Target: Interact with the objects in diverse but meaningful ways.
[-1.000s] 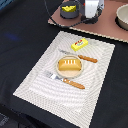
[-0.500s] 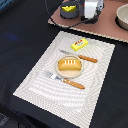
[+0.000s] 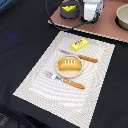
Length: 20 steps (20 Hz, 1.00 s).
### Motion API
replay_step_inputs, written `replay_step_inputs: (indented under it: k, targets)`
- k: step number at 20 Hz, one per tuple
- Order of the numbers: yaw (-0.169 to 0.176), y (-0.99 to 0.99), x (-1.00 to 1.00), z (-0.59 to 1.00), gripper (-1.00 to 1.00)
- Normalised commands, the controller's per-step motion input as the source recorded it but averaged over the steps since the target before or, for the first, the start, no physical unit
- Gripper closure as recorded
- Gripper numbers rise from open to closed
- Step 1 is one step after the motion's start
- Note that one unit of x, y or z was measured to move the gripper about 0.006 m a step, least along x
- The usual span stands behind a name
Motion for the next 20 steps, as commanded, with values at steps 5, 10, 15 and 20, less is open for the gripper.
replay_step_inputs:
  k: [5, 10, 15, 20]
  targets:
    - [0.000, 0.19, -0.01, -0.06, 1.00]
    - [0.009, 0.29, -0.02, -0.03, 1.00]
    - [0.013, 0.35, 0.00, -0.01, 1.00]
    - [0.003, 0.28, 0.00, 0.01, -1.00]
